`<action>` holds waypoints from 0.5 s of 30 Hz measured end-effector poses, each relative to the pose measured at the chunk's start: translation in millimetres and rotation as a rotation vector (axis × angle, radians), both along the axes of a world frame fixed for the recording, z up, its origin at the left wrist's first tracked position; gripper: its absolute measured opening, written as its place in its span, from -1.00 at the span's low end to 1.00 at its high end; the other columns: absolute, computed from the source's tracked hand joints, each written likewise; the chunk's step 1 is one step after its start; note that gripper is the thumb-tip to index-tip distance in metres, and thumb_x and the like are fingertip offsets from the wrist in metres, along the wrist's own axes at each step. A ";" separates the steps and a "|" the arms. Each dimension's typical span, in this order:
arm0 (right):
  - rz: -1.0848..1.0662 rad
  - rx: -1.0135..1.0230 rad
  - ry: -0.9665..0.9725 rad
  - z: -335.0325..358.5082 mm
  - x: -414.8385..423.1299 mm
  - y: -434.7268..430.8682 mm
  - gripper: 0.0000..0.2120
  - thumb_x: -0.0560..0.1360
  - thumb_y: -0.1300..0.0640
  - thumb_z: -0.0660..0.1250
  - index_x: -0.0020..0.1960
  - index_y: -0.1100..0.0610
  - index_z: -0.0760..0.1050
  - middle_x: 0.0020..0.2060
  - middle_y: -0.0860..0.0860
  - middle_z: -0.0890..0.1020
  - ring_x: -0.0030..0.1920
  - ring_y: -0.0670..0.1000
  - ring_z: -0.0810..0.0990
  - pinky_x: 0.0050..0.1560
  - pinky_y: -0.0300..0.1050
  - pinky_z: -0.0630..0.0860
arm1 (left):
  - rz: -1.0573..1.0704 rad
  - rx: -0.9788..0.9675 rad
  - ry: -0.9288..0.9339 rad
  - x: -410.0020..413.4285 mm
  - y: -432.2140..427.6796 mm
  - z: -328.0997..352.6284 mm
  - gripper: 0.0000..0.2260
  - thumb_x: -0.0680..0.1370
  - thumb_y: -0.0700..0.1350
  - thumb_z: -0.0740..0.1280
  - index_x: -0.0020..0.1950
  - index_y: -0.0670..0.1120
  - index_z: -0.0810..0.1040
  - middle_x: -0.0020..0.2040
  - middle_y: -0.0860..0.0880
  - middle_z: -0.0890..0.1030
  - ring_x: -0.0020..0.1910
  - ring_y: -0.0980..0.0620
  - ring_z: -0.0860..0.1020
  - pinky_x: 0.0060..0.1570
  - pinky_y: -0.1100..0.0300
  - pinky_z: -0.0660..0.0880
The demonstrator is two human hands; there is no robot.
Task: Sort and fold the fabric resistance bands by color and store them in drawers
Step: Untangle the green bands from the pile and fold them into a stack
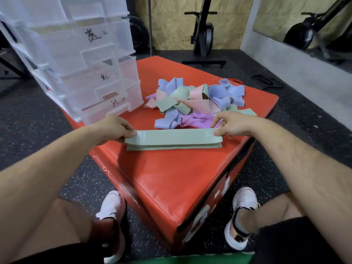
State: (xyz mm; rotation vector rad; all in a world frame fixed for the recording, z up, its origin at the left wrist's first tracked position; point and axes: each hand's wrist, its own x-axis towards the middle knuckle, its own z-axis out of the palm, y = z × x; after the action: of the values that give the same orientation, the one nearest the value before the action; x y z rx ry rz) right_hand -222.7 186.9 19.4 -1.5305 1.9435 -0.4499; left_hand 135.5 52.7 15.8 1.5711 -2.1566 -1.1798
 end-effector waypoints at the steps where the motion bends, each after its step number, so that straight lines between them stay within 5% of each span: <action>1: 0.006 -0.006 0.045 -4.1 1.7 -0.1 -0.84 0.48 0.21 0.48 -0.01 0.04 0.56 -0.23 0.04 0.58 -0.30 0.01 0.51 -0.28 -0.11 0.47 | -0.029 -0.020 -0.025 -4.5 7.8 2.2 -0.90 0.43 -0.25 0.49 -0.18 -0.16 0.58 -0.03 -0.41 0.64 -0.39 0.12 0.58 -0.41 0.39 0.54; 4: 0.032 0.018 0.162 -13.4 5.6 -0.3 -0.82 0.47 0.13 0.50 0.01 0.01 0.55 -0.17 0.01 0.60 -0.24 0.00 0.54 -0.22 -0.13 0.46 | -0.038 -0.068 -0.069 -10.3 15.6 -2.6 -0.82 0.39 -0.23 0.50 -0.19 -0.19 0.51 -0.21 -0.41 0.64 -0.57 0.19 0.52 -0.48 0.42 0.48; 9: 0.060 -0.007 0.248 -27.2 9.5 -1.3 -0.84 0.44 0.12 0.50 -0.06 -0.03 0.54 -0.18 -0.06 0.58 -0.18 -0.01 0.56 -0.09 -0.09 0.50 | 0.035 -0.129 -0.113 1.3 0.5 -28.5 -0.87 0.42 -0.26 0.54 -0.11 -0.20 0.62 -0.20 -0.18 0.62 -0.34 -0.02 0.60 -0.38 0.23 0.62; 15: 0.157 -0.062 0.409 -21.7 8.1 1.5 -0.72 0.48 0.04 0.47 0.17 -0.04 0.57 0.01 -0.06 0.48 0.06 -0.01 0.51 0.17 -0.09 0.46 | -0.182 -0.393 -0.206 6.1 -3.4 -32.1 -0.82 0.43 -0.12 0.54 0.00 -0.03 0.66 -0.02 0.00 0.55 -0.01 0.01 0.57 -0.06 0.27 0.40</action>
State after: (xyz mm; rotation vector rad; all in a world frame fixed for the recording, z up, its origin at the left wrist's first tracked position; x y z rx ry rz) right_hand -214.6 188.3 -2.3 -1.9172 2.0991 -0.1362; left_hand 141.6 49.3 -16.4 1.3955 -2.5145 -0.5990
